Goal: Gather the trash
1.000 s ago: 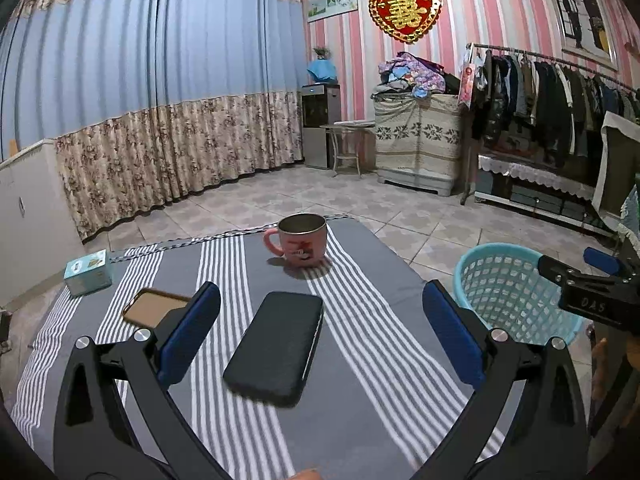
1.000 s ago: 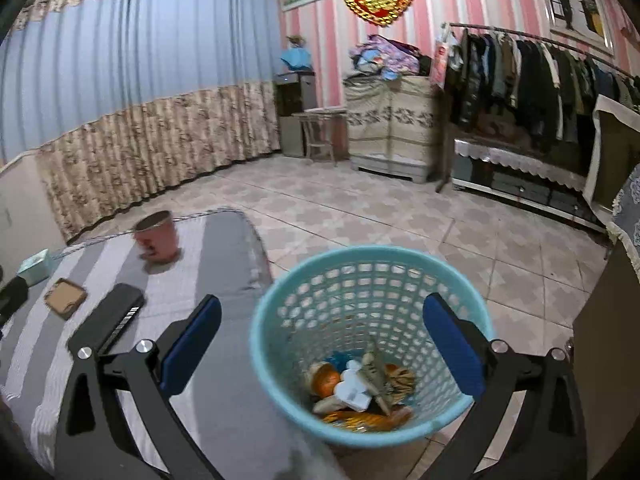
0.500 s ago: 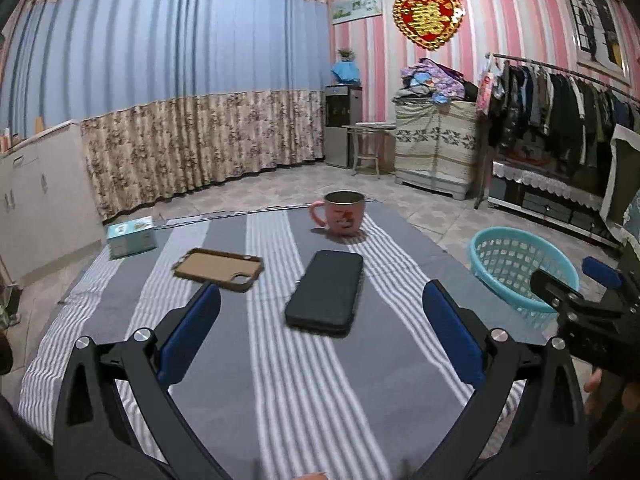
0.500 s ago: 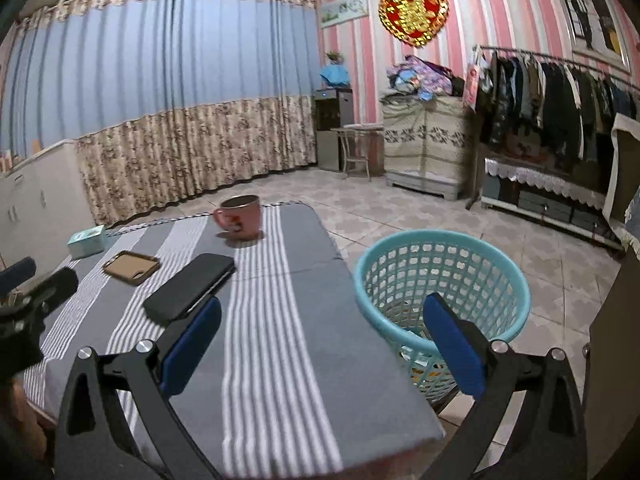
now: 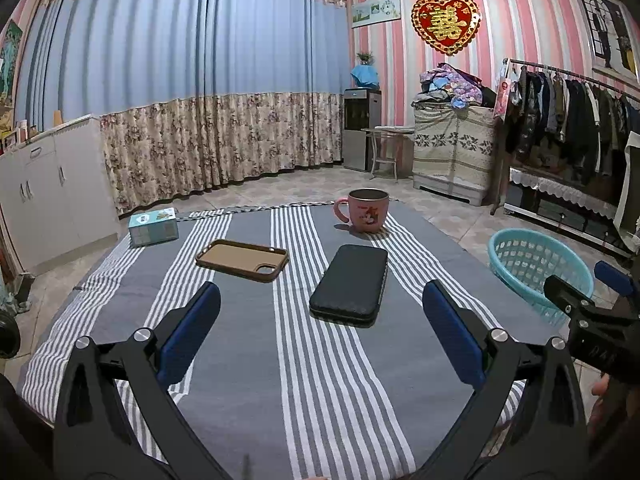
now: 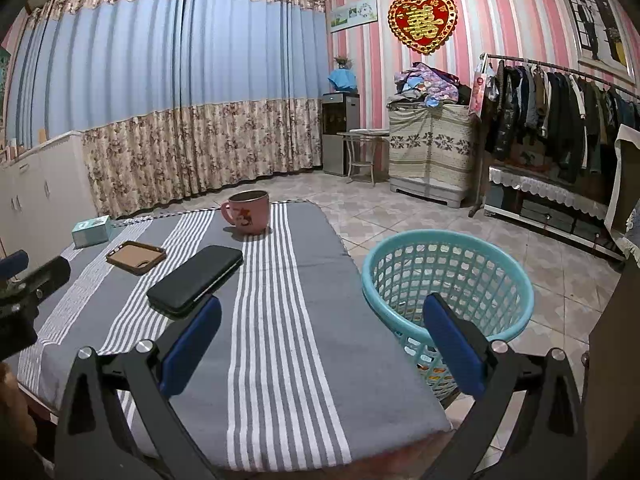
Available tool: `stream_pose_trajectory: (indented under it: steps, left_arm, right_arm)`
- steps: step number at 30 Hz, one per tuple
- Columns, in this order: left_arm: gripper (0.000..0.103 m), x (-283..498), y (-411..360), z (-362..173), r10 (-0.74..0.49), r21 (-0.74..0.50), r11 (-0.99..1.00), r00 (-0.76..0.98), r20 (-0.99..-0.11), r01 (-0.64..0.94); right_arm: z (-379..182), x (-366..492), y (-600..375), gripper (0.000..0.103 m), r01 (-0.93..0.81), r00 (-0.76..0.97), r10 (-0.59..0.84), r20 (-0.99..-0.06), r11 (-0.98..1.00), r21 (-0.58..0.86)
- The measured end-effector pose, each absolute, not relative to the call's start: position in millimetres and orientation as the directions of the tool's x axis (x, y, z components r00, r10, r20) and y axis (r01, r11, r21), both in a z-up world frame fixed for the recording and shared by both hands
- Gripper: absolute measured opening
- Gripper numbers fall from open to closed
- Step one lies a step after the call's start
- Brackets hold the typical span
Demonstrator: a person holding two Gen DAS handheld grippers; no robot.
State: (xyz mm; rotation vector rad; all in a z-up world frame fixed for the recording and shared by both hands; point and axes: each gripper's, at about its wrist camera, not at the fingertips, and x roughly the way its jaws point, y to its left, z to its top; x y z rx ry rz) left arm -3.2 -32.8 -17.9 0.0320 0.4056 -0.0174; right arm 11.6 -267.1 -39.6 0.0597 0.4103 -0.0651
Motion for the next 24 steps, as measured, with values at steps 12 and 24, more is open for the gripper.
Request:
stream_pose_trajectory:
  steps: [12,24]
  left_arm:
    - [0.098,-5.3,-41.5,-17.9,-0.03,0.036,0.998,0.92,-0.391,0.048]
    - [0.098,-7.1,-43.3,-12.4,-0.007,0.055,0.998,0.926,-0.378,0.03]
  right_arm:
    - [-40.0,9.5,-266.2,0.099,0.074,0.917,-0.057,-0.396,0.997,0.027]
    - [-39.2,6.3,-261.4,0.099,0.075,0.922,-0.065,-0.382,0.997,0.012]
